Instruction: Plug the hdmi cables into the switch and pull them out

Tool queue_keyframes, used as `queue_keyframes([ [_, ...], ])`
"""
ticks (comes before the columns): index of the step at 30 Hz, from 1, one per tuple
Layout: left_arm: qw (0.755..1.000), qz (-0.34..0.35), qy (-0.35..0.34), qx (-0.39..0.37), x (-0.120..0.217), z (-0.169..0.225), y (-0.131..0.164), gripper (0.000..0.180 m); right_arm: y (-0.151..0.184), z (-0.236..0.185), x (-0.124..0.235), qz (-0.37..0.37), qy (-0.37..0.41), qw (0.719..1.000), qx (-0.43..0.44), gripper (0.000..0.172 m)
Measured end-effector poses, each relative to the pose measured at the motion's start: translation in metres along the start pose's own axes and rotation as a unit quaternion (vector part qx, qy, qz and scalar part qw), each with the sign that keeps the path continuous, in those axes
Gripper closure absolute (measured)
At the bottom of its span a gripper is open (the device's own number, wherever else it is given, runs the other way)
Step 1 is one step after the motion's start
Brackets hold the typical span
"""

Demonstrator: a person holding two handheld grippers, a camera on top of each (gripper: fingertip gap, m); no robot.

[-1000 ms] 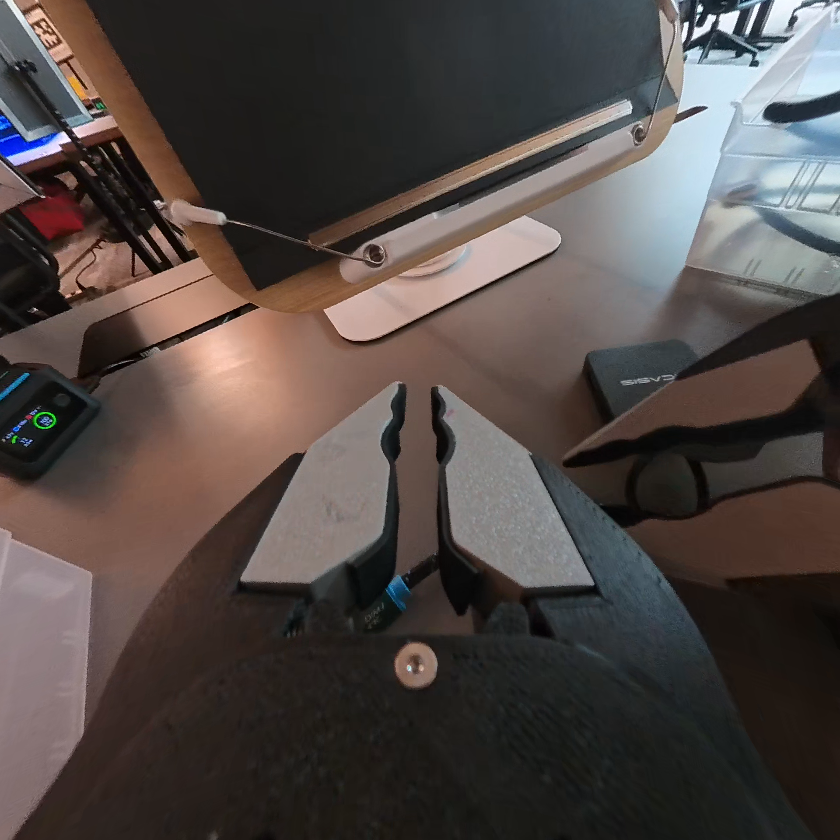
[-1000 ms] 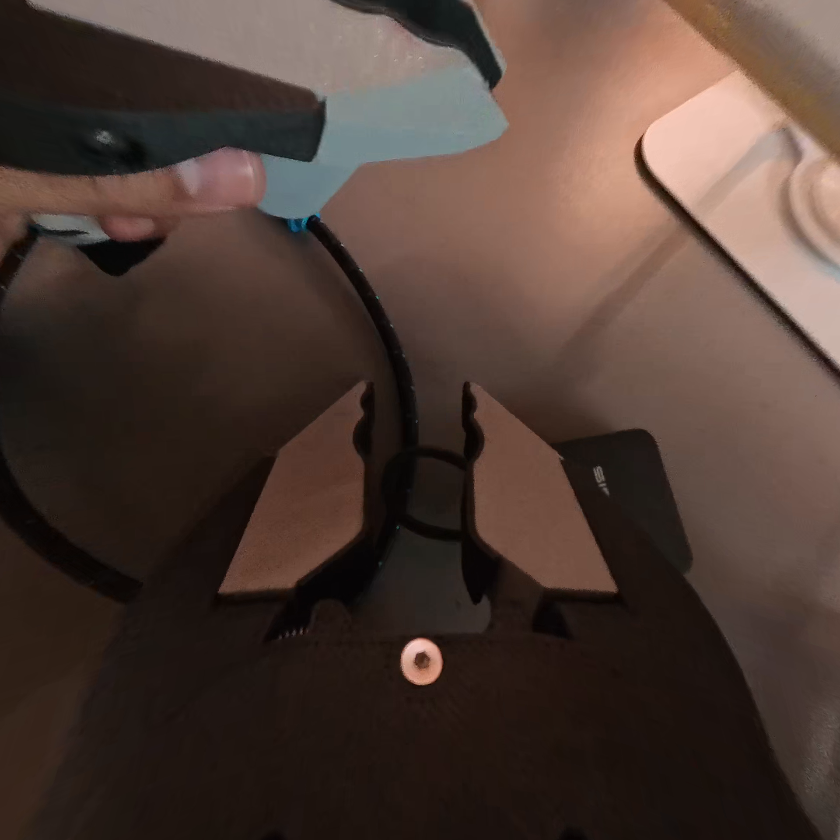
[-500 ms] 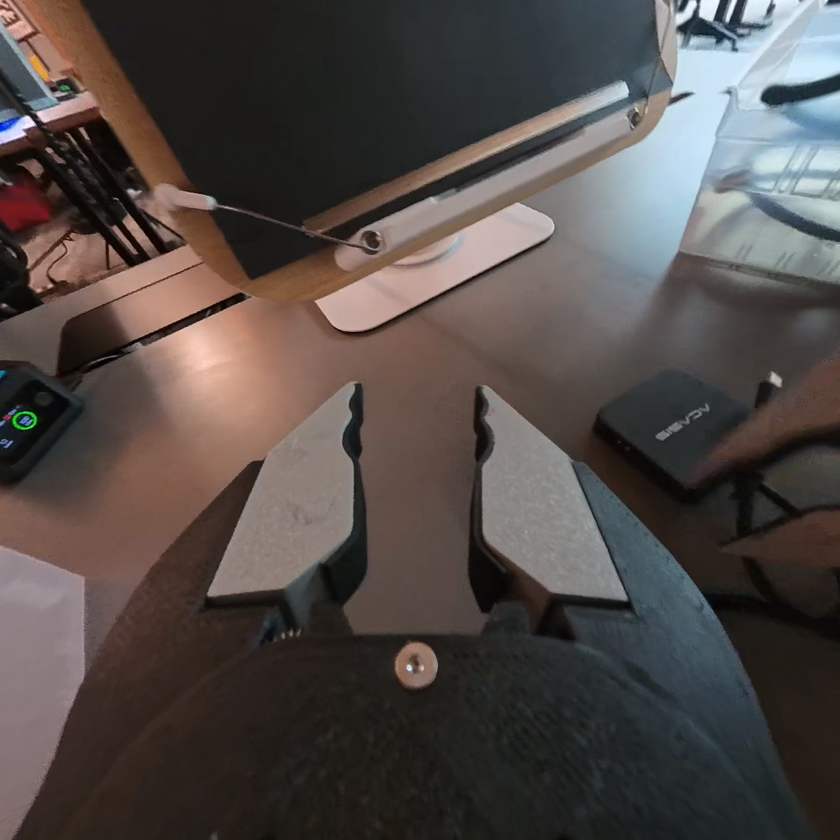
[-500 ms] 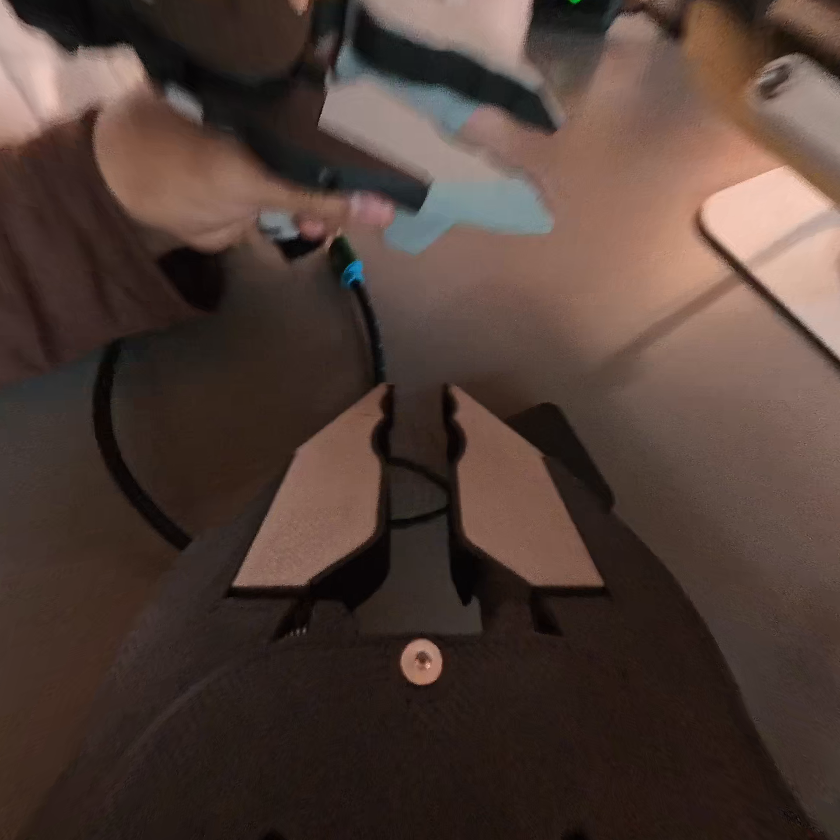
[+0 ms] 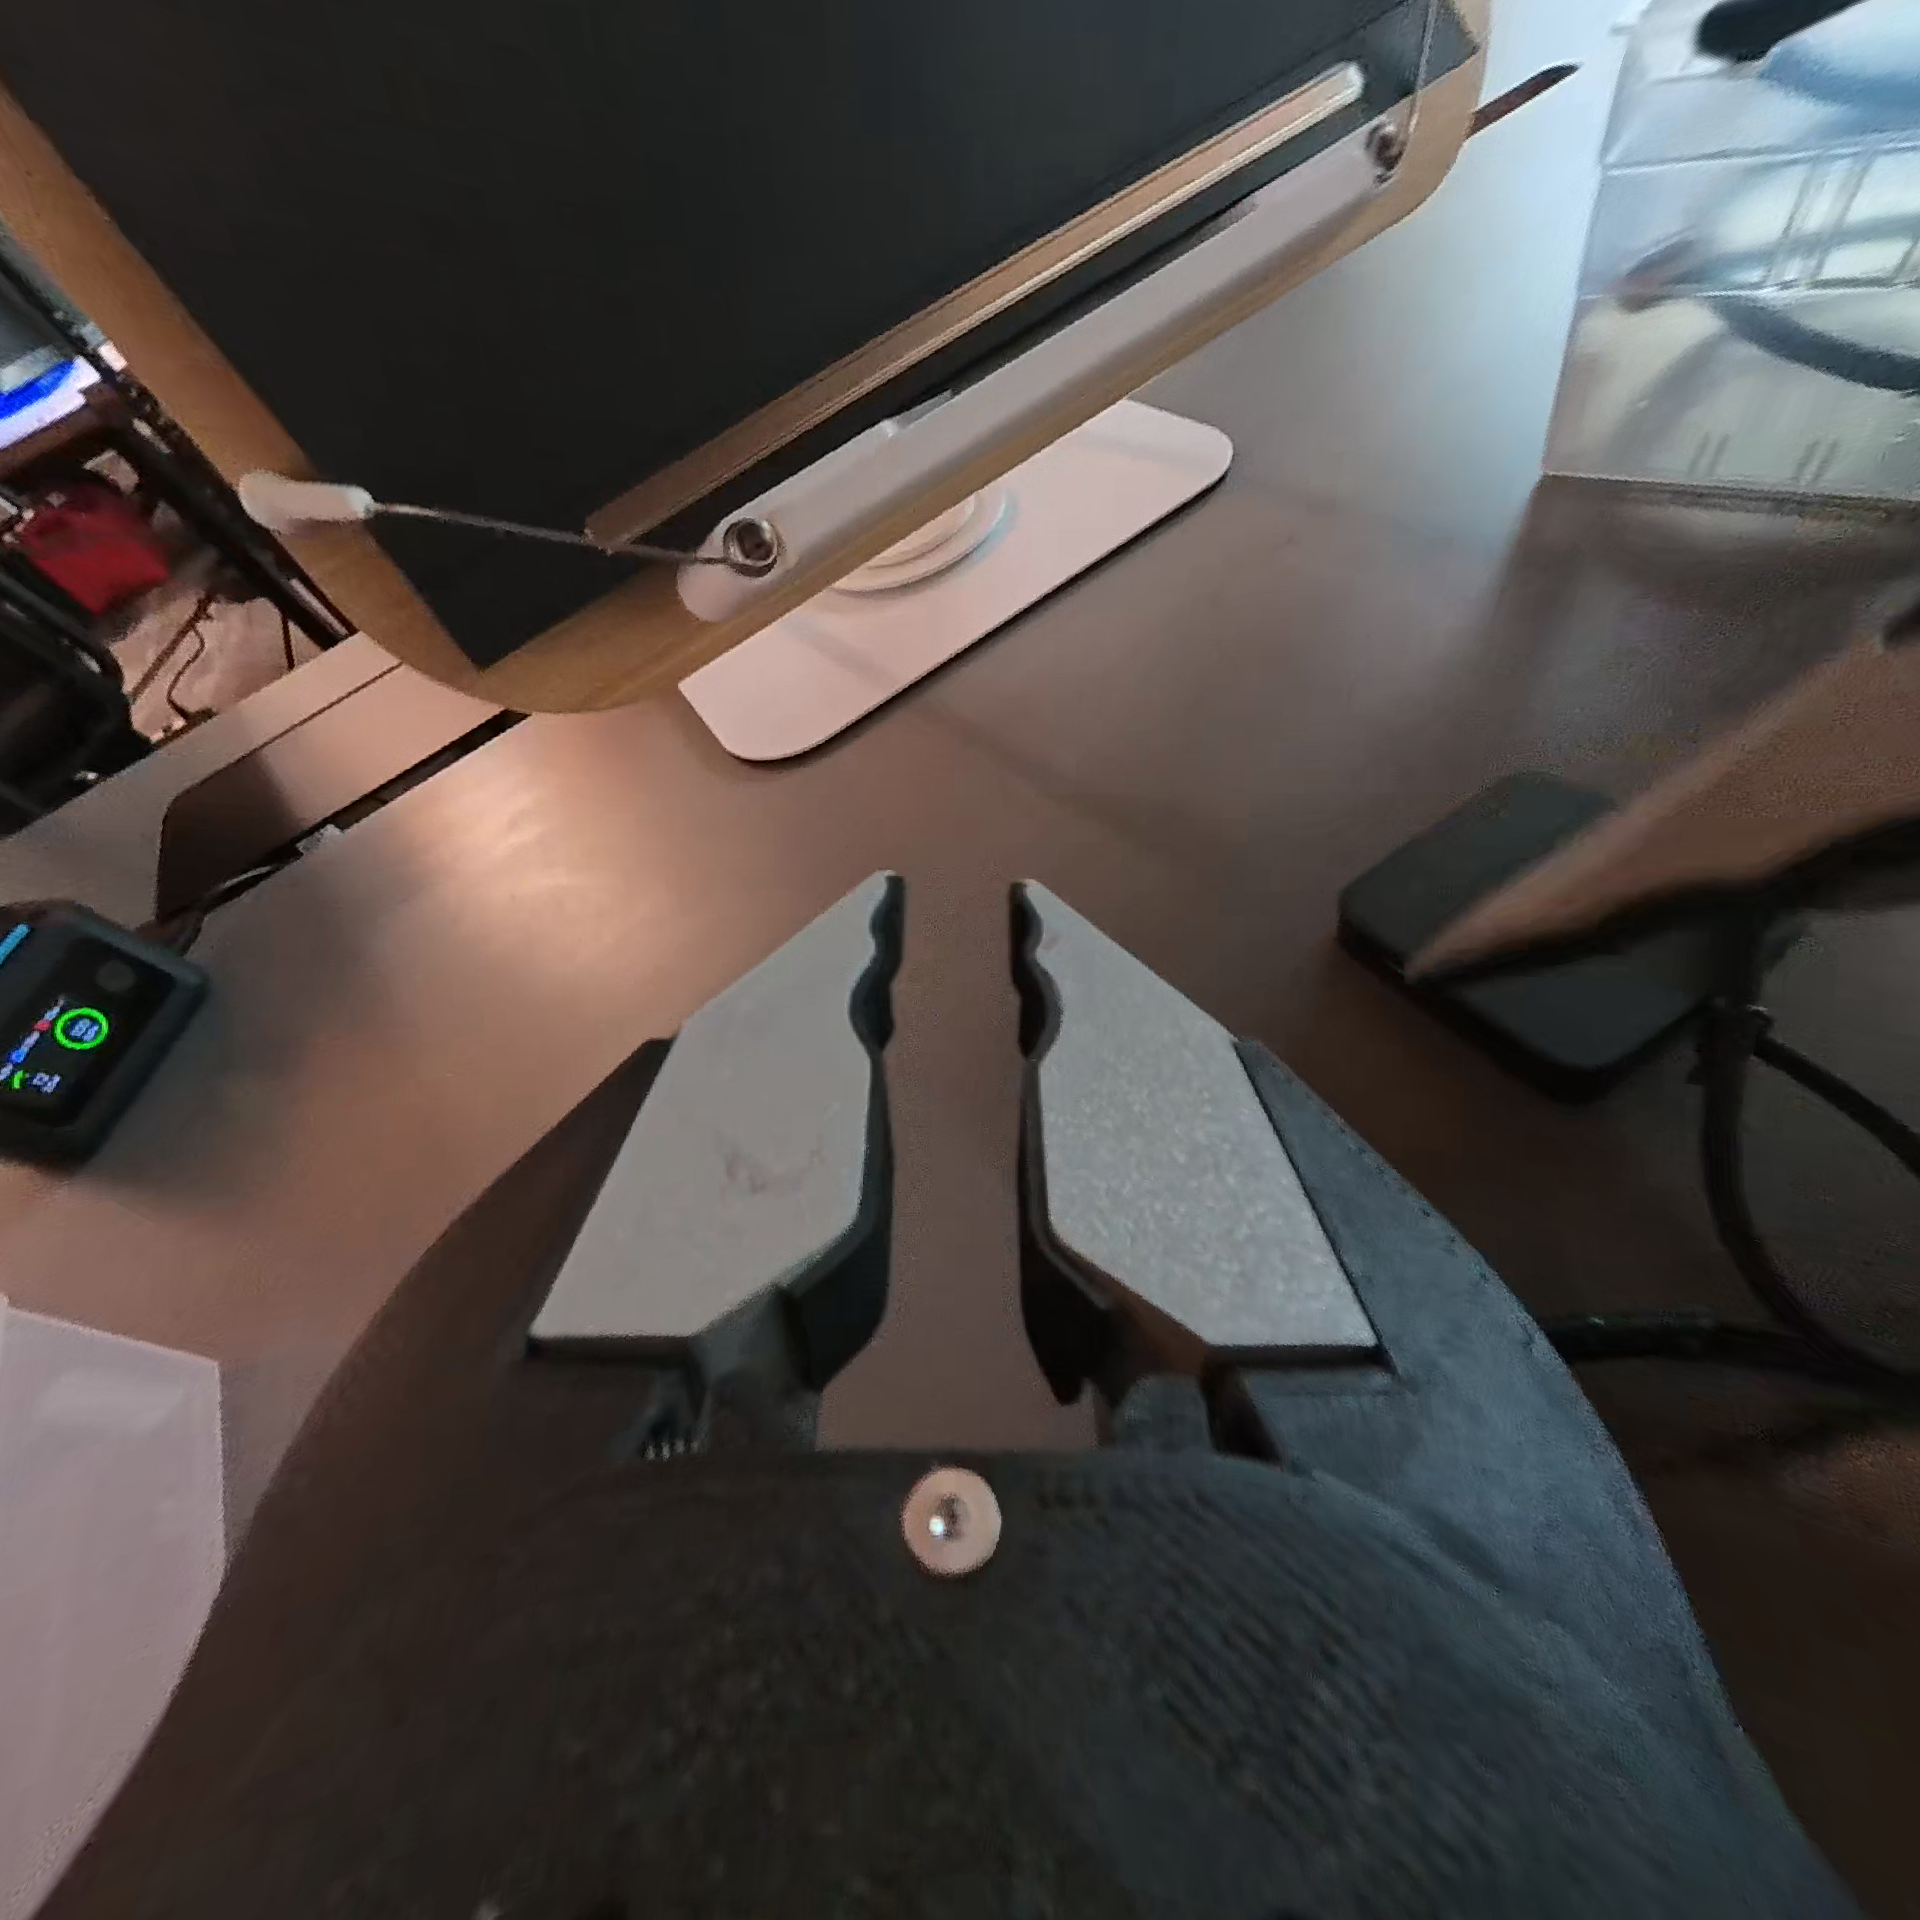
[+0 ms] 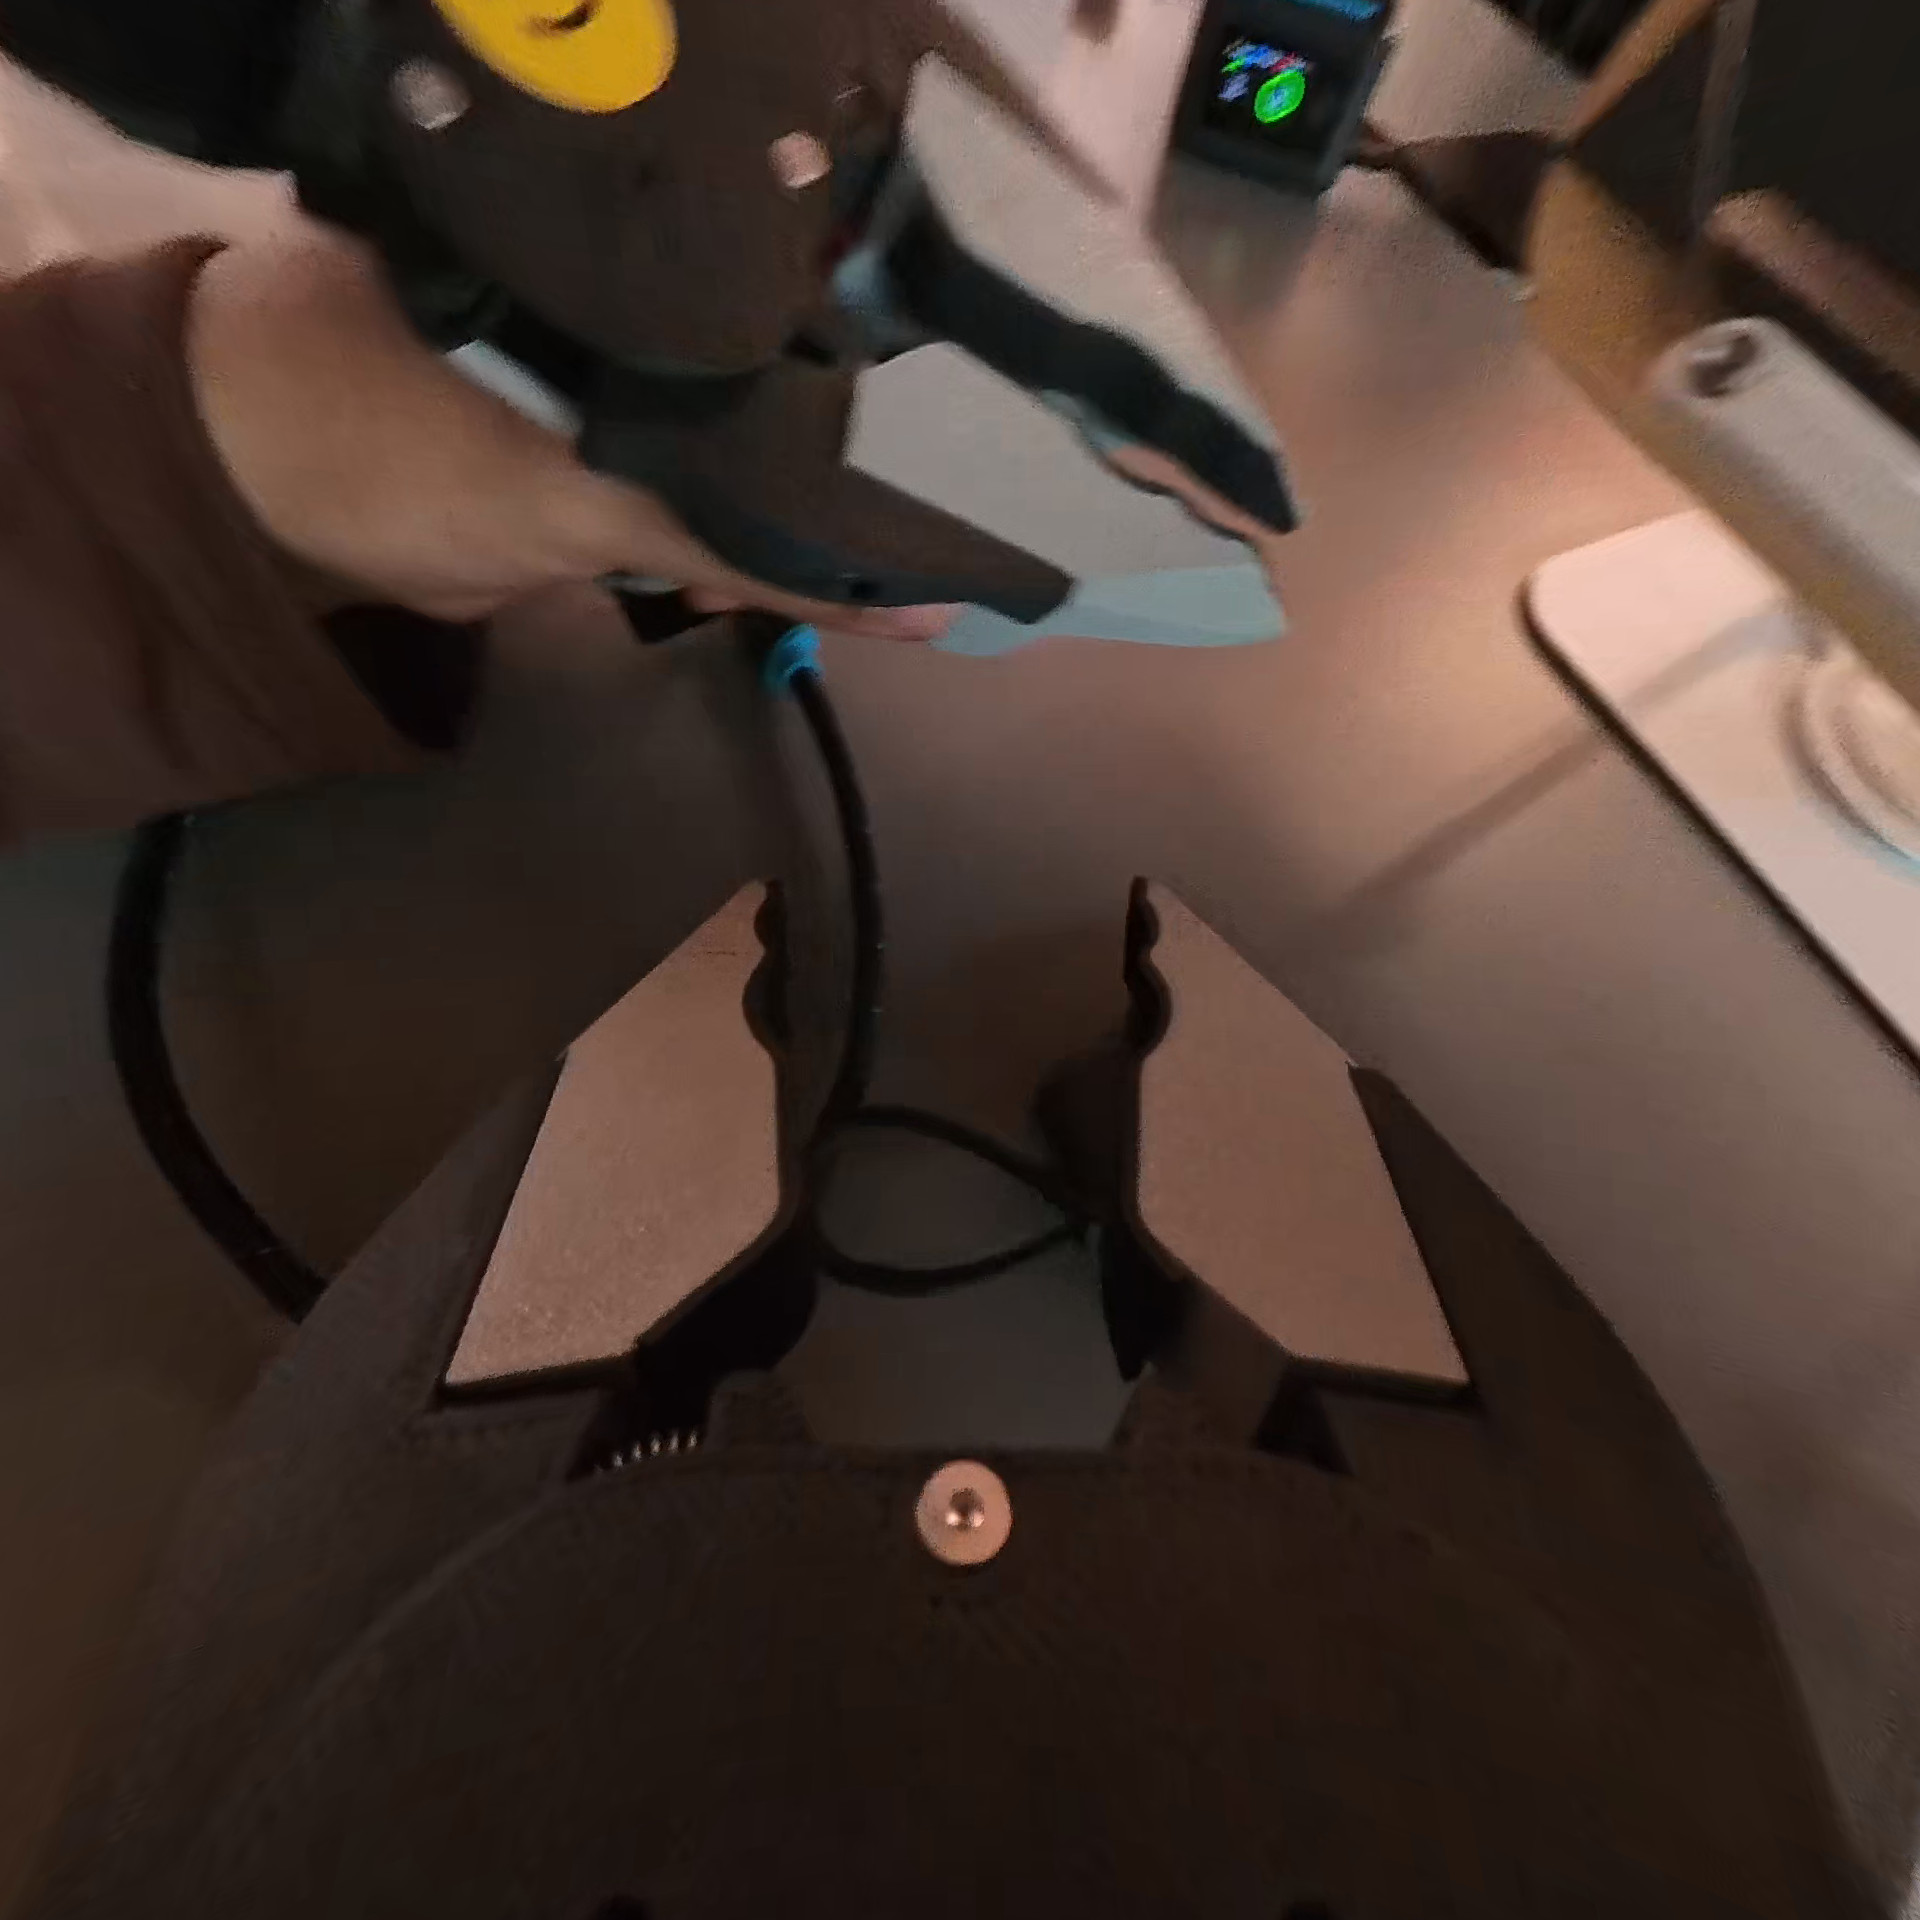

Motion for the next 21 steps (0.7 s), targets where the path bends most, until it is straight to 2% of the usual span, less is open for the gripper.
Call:
queue_keyframes([
  [4,1.000,-0.008,-0.015,-0.010,-0.002,0.001,0.001,0.157,0.001,-0.021,-0.017,-0.042,-0.026,0.997,0.051,0.113],
  [6,1.000,-0.007,-0.018,-0.017,-0.002,0.002,0.001,0.159,0.005,-0.029,-0.022,-0.074,-0.029,0.993,0.087,0.134],
  [8,1.000,-0.006,-0.021,-0.021,-0.003,0.004,0.001,0.162,0.004,-0.031,-0.021,-0.076,-0.020,0.992,0.094,0.141],
  [11,0.999,-0.008,-0.022,-0.022,-0.003,0.004,0.001,0.164,0.007,-0.033,-0.010,-0.087,-0.118,0.984,0.102,0.166],
  [14,1.000,-0.007,-0.020,-0.012,-0.001,-0.001,0.001,0.165,0.010,-0.025,0.012,-0.064,-0.195,0.975,0.085,0.165],
  [15,1.000,-0.007,-0.017,-0.005,0.000,-0.003,0.001,0.165,0.013,-0.019,0.017,-0.069,-0.196,0.975,0.078,0.165],
  [16,1.000,-0.008,-0.016,0.003,0.000,-0.005,0.002,0.165,0.014,-0.010,0.022,-0.067,-0.168,0.981,0.070,0.172],
  [17,1.000,-0.009,-0.015,0.010,0.000,-0.007,0.002,0.165,0.014,-0.001,0.027,-0.048,-0.135,0.988,0.060,0.171],
  [19,1.000,-0.014,-0.010,0.016,-0.001,-0.008,0.004,0.166,0.010,0.016,0.040,0.005,-0.087,0.996,0.021,0.158],
  [21,1.000,-0.023,-0.005,0.012,-0.004,-0.006,0.005,0.166,0.008,0.035,0.049,0.051,-0.031,0.997,-0.044,0.154],
])
Point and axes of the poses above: each gripper's, where its closed fingertips meet, x back along the fingers, y out of its underside, z = x × y across the jaws, the point moved 10 cm from there along x, back along the fingers, and after that the axes turned 6 degrees about -z, right-handed, at the moved point
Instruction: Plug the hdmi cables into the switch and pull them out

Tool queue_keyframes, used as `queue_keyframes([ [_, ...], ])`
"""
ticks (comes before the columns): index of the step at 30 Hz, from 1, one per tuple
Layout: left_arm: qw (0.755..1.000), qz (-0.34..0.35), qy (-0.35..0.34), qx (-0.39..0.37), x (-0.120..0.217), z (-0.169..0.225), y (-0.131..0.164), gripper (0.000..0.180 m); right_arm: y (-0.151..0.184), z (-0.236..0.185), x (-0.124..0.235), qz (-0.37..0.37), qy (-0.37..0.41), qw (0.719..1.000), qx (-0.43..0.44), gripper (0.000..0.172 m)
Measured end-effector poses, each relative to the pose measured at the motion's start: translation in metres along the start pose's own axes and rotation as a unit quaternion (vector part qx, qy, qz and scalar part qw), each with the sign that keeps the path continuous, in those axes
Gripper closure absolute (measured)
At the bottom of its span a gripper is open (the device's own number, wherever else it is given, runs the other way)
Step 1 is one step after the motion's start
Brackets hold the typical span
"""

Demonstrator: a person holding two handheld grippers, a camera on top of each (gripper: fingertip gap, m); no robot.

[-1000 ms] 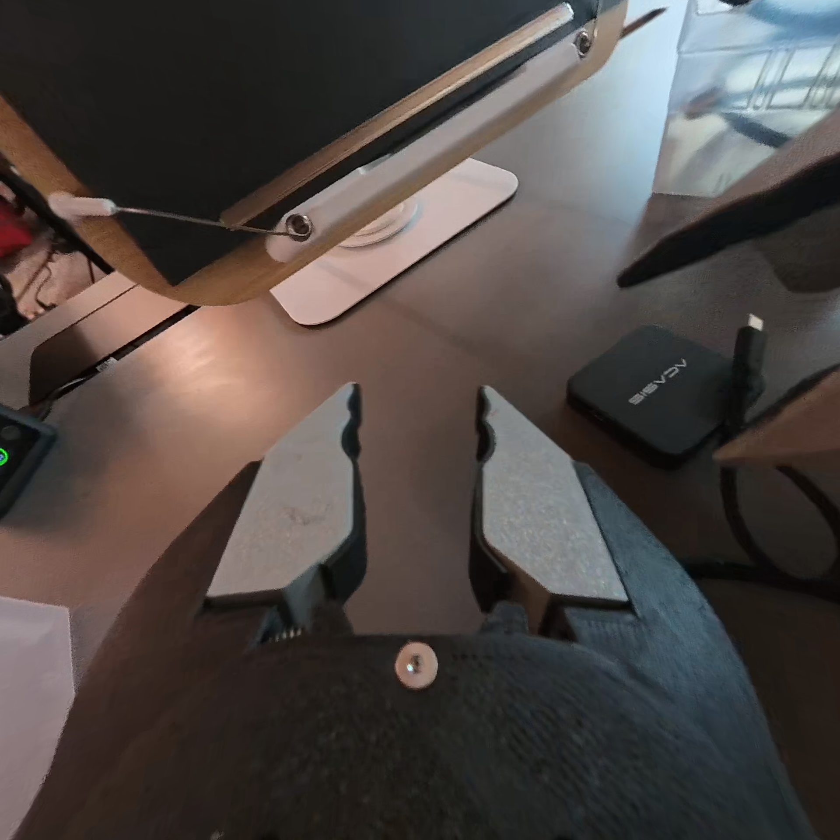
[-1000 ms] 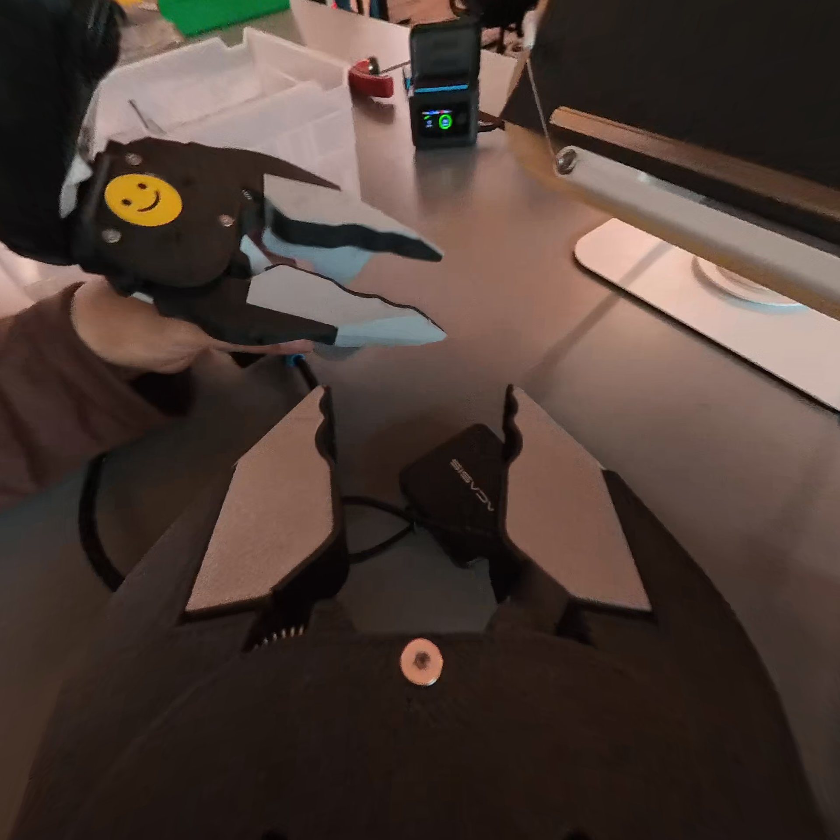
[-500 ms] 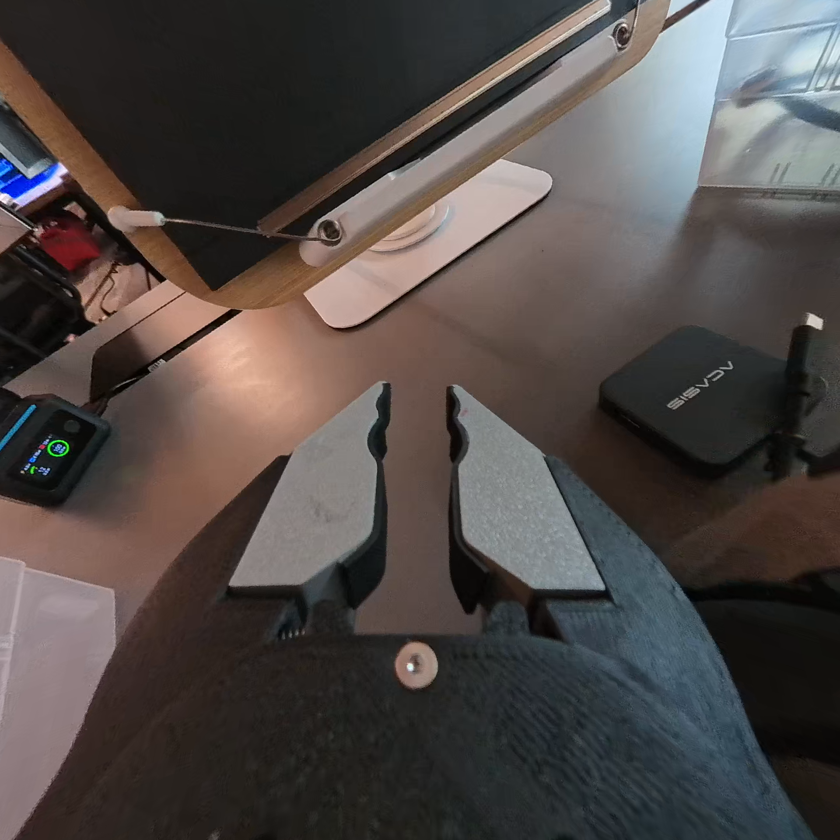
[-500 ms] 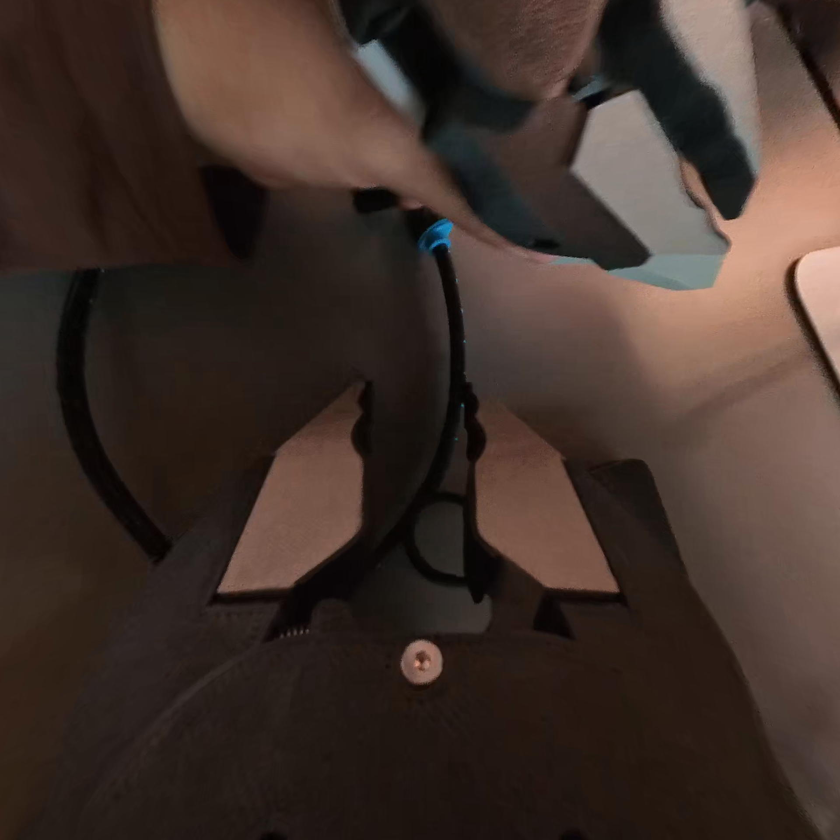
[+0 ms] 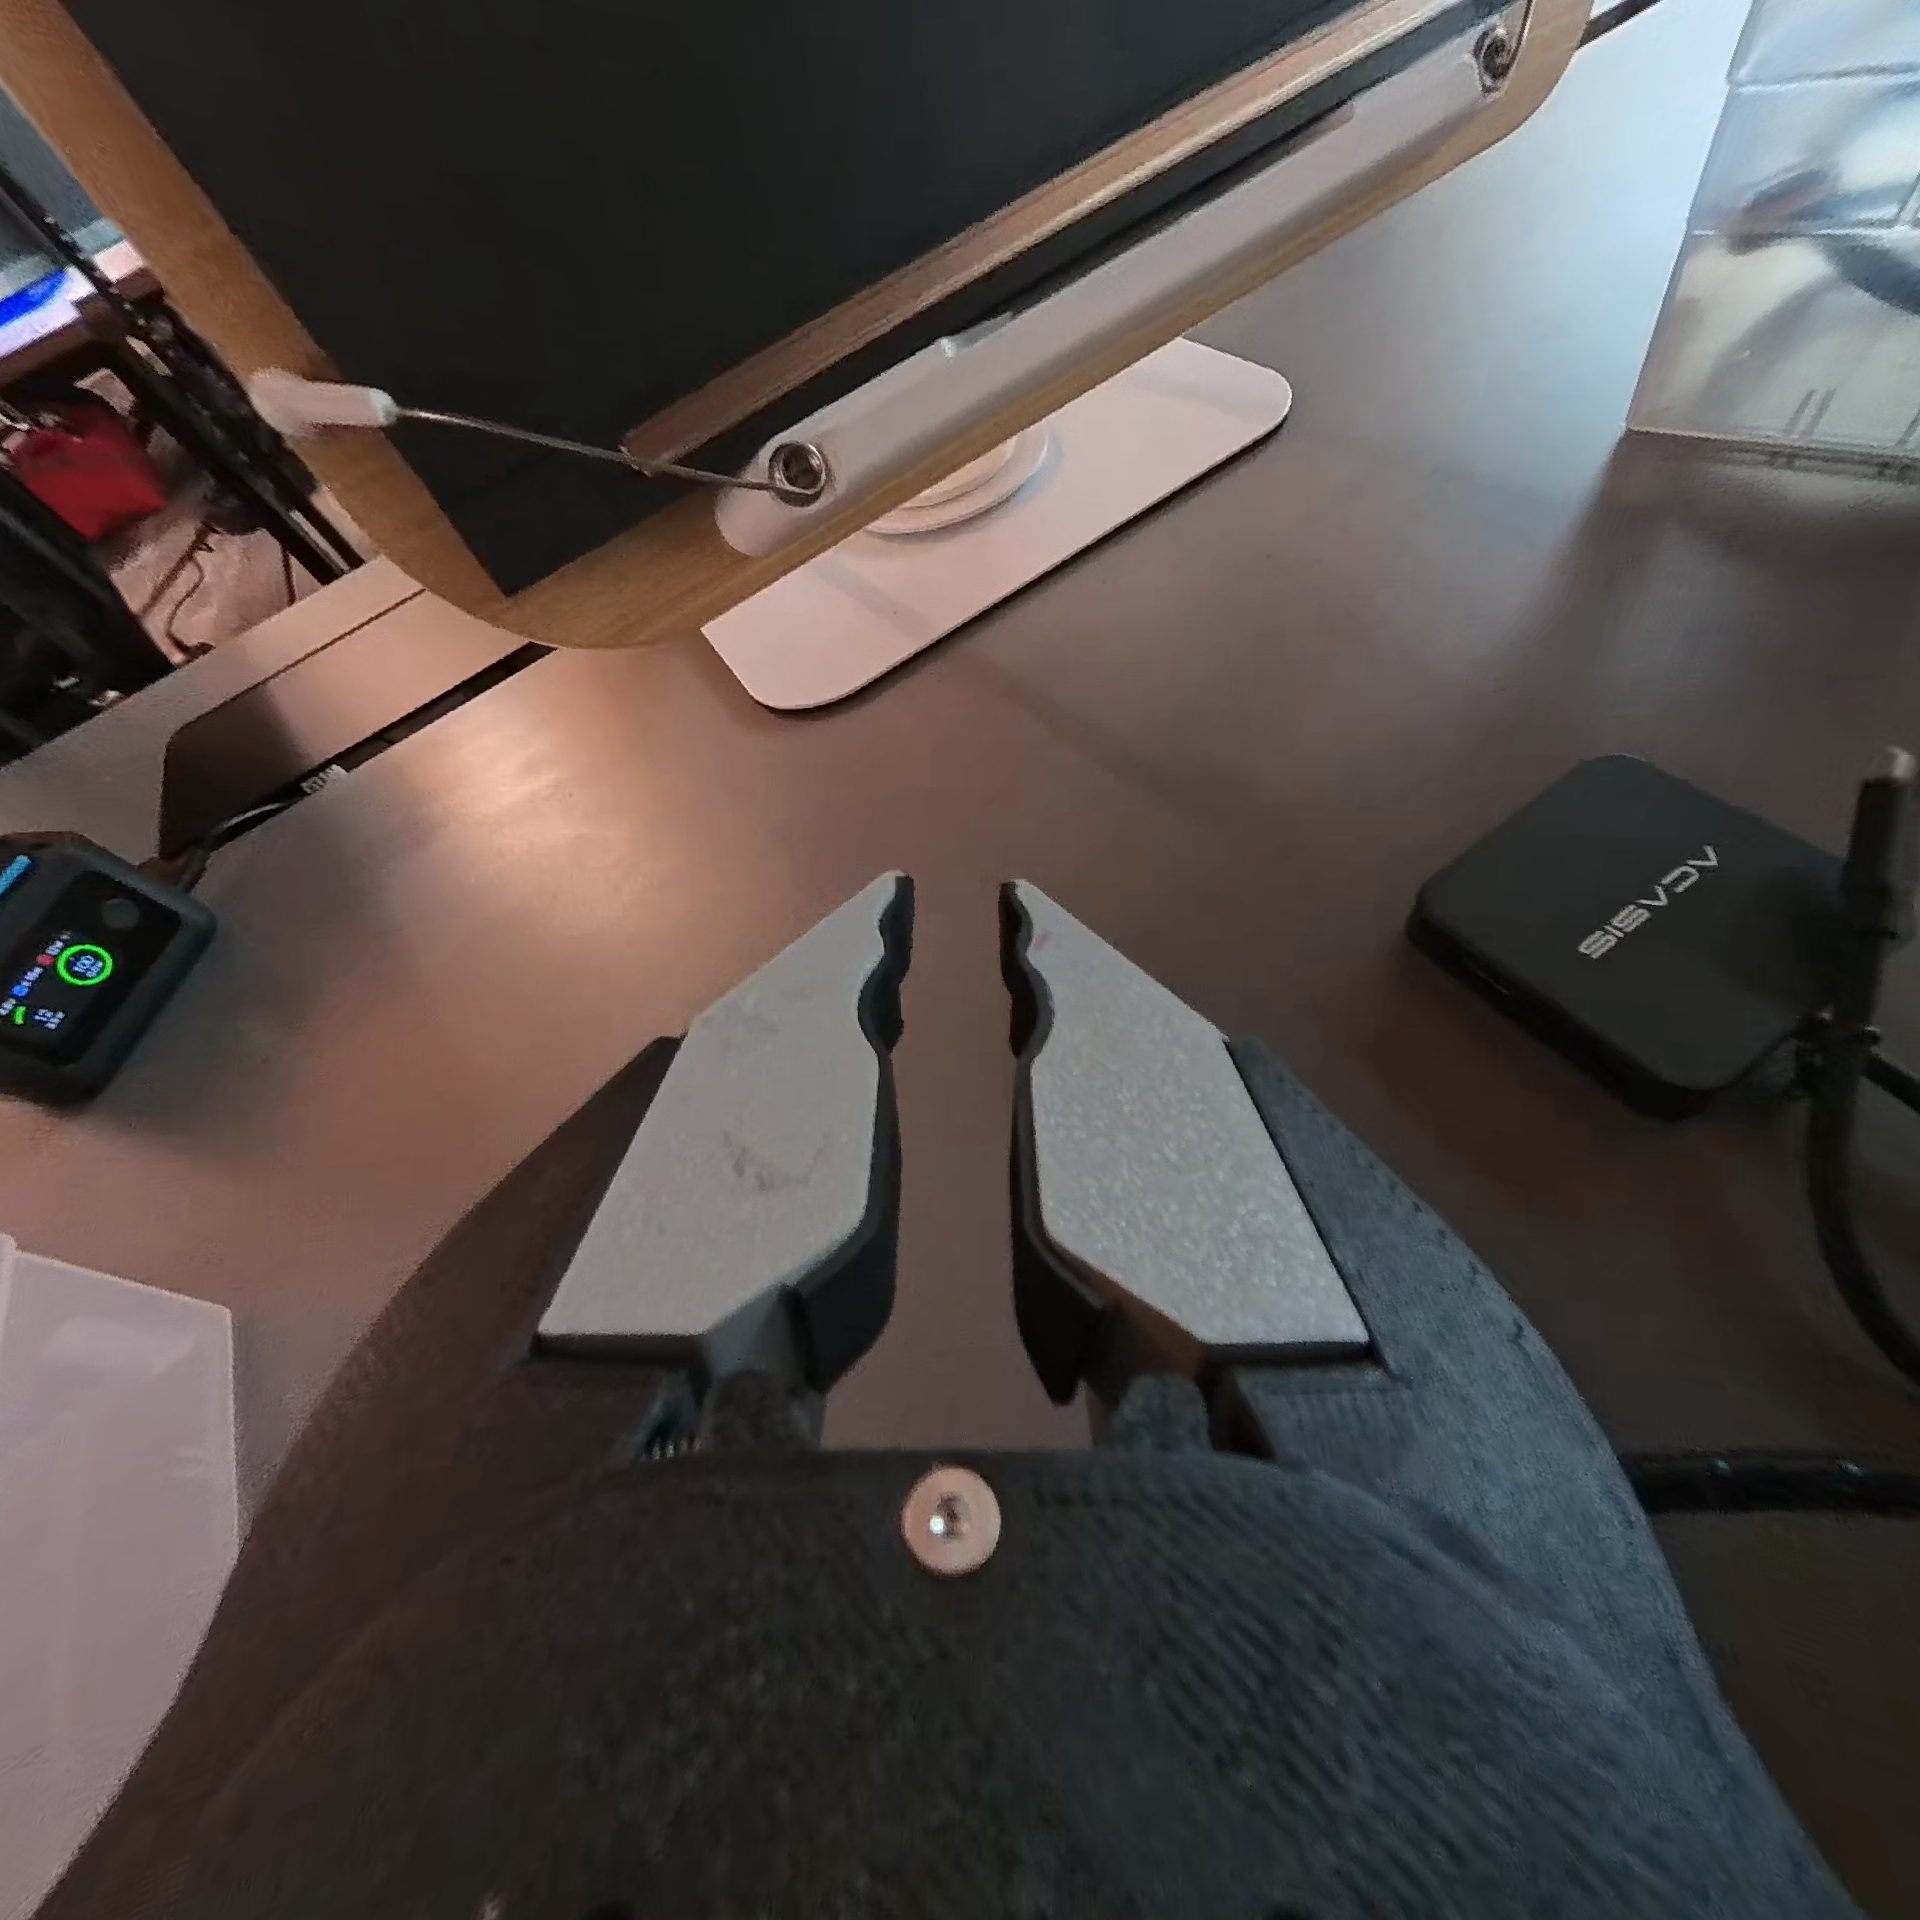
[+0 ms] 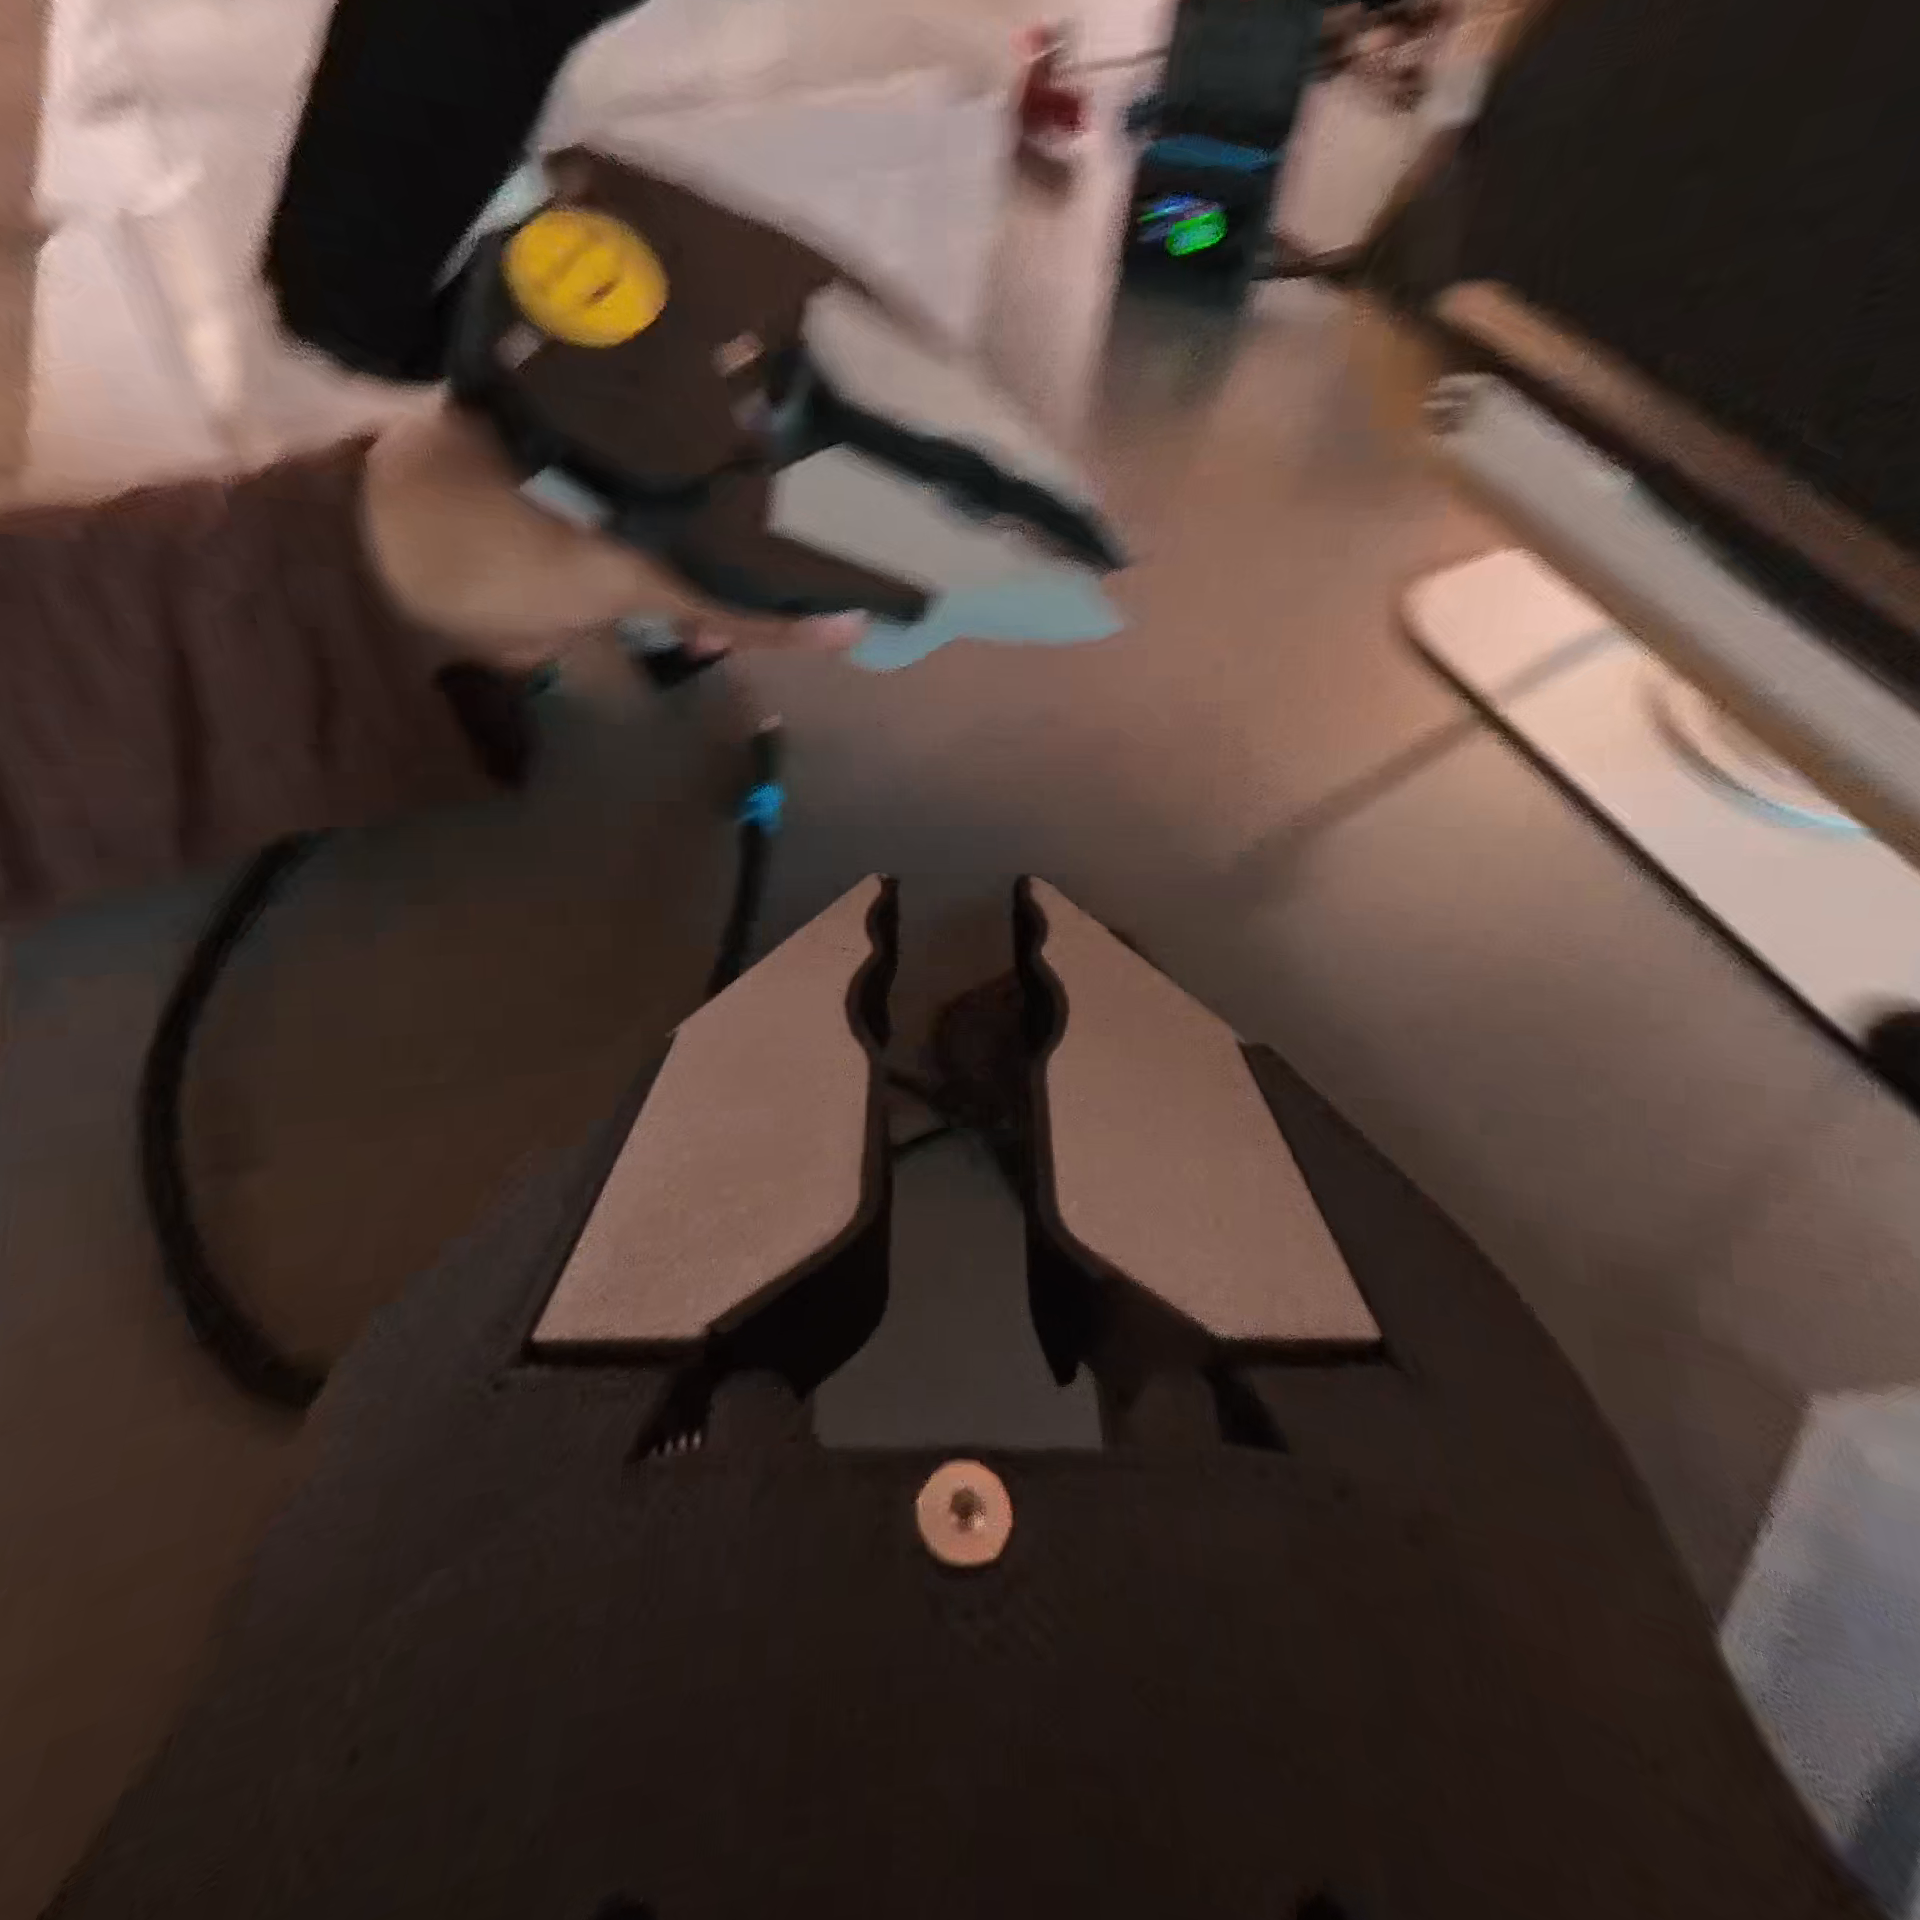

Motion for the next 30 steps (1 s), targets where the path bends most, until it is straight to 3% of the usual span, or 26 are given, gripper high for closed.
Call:
queue_keyframes([
  [4,1.000,-0.018,0.007,-0.018,-0.002,0.006,0.001,0.164,0.013,0.029,0.003,-0.019,0.080,0.992,-0.095,0.132],
  [9,1.000,-0.019,0.005,-0.015,-0.003,0.006,0.000,0.160,0.031,0.040,-0.008,-0.091,0.078,0.979,-0.164,0.098],
  [13,1.000,-0.018,0.004,-0.018,-0.003,0.007,0.000,0.161,0.038,0.037,-0.021,-0.124,0.054,0.973,-0.185,0.091],
  [15,0.999,-0.021,-0.005,-0.032,-0.004,0.008,0.000,0.161,0.038,0.032,-0.030,-0.132,0.051,0.972,-0.186,0.075],
  [21,0.998,-0.027,-0.015,-0.050,-0.005,0.011,0.001,0.161,0.033,0.013,-0.047,-0.153,0.094,0.974,-0.140,0.076],
  [23,0.998,-0.027,-0.015,-0.052,-0.005,0.011,0.001,0.161,0.031,0.009,-0.049,-0.162,0.122,0.973,-0.111,0.086],
  [27,0.995,0.003,-0.003,-0.102,-0.004,0.018,-0.001,0.163,0.029,0.010,-0.047,-0.174,0.085,0.975,-0.108,0.088],
  [30,0.988,0.036,0.008,-0.152,-0.001,0.026,-0.001,0.159,0.025,0.018,-0.035,-0.114,0.036,0.980,-0.159,0.088],
])
Point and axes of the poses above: each gripper's, where its closed fingertips meet, x back along the fingers, y out of its underside, z = x × y across the jaws, the point moved 10 cm from there along x, back along the fingers, and after that the axes turned 6 degrees about -z, right-handed, at the moved point
